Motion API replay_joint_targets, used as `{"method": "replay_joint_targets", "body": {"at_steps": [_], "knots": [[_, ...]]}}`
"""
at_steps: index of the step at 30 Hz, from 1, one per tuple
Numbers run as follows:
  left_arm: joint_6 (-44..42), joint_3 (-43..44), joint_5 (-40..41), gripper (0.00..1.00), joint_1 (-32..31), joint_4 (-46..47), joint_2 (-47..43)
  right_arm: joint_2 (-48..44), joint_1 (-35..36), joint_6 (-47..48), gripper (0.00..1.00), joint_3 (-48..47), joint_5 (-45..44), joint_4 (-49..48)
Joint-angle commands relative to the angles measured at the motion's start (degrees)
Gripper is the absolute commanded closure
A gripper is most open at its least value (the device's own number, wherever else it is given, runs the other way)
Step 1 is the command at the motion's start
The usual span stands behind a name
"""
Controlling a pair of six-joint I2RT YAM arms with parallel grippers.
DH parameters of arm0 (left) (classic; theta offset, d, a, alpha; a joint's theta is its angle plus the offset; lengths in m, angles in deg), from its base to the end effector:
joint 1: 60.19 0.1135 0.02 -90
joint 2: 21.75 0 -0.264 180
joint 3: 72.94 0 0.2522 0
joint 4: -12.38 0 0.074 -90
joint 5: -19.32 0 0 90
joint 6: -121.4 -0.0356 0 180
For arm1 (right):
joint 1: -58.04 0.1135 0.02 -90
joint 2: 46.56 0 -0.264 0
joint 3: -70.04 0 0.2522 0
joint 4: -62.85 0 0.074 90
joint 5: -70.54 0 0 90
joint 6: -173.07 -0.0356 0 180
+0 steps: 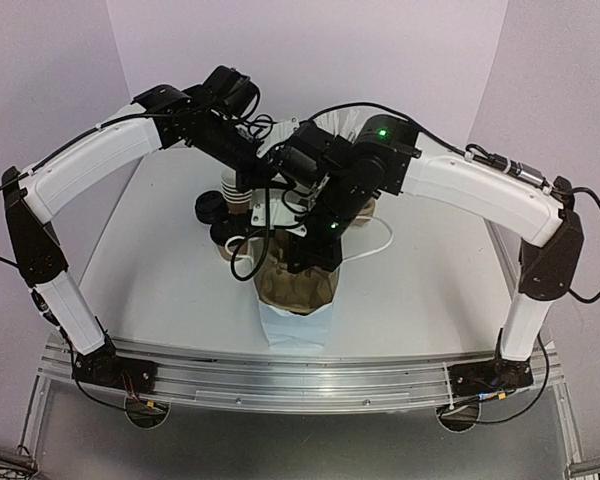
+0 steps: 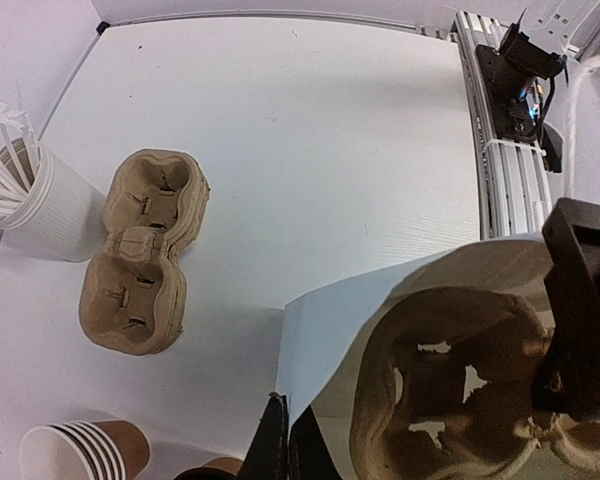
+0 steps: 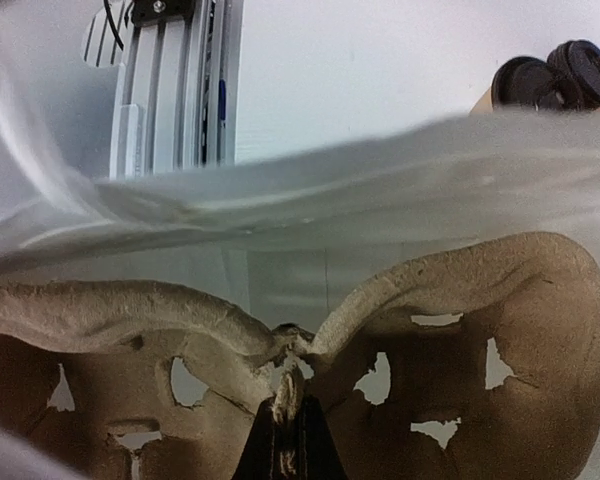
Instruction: Pack the takeout coffee
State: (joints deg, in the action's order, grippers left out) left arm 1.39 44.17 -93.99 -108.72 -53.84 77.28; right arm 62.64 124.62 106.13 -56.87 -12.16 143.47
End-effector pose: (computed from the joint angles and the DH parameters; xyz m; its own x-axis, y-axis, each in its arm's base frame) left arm 0.2360 -0.2884 0.3730 0.0045 0.6885 -0.7253 0.9940 0.0762 0.0786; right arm 0.1536 0.3660 0.3422 0.0399 -0.8853 -0.4633 -0.9972 -0.0061 -0.0743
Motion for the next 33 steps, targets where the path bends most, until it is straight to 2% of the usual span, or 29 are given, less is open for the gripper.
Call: {"method": "replay_joint_targets", "body": {"at_steps": [1,7,11,22,28,33], "knots": [[-0.8,0.3,0.9,1.0,0.0,3.0,-3.6,-2.5,-0.1,-2.0,1.0,5.0,-2.2,2.2],[0.7,1.0,-0.3,1.0,0.0,2.7,-3.1,1.6,-0.1,-0.4,1.0,2.0,-5.5,-1.8],[0.9,0.6,-0.6,1.0,0.0,2.9,-3.2,4.9,-0.1,1.2,1.0,0.1,-4.4,-2.4],[0.9,0.5,-0.7,1.0,0.0,2.9,-3.2,4.4,-0.1,2.1,1.0,0.8,-5.0,-3.0],[0.6,0.4,0.2,1.0,0.0,2.8,-3.3,3.6,-0.1,1.9,0.95,1.4,-3.9,-2.4],[0.2,0.3,0.5,1.0,0.0,2.6,-3.5,2.6,-0.1,1.1,0.84,2.2,-4.8,-1.9]]}}
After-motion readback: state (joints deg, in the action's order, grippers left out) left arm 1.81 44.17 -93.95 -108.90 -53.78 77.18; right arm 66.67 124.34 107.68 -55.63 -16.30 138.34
